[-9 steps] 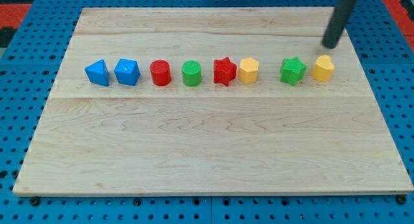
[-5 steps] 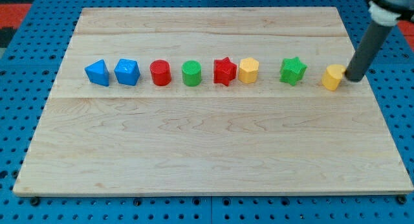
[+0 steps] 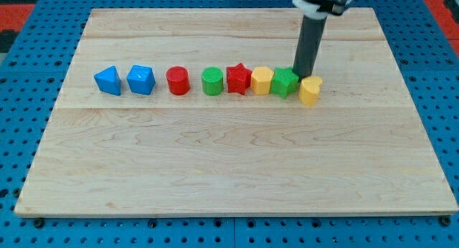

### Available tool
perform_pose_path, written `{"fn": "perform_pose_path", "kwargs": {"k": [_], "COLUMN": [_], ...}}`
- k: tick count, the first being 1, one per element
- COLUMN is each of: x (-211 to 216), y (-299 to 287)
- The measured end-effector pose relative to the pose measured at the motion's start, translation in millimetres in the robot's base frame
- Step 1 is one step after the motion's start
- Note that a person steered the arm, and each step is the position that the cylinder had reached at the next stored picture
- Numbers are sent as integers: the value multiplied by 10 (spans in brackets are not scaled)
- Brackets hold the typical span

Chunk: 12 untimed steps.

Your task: Push the yellow heart below the green green circle

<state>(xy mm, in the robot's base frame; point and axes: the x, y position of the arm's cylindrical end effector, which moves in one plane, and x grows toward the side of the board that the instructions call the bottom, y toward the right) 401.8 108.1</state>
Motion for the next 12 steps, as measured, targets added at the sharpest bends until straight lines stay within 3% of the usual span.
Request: {"fn": "perform_pose_path", "kwargs": {"k": [1, 2, 3, 4, 5, 6, 7, 10, 11, 12], "x": [-188, -113, 281, 588, 807, 1221, 1342, 476, 578, 623], "y": [477, 1034, 400, -704, -861, -338, -1046, -1488, -1123, 142]}}
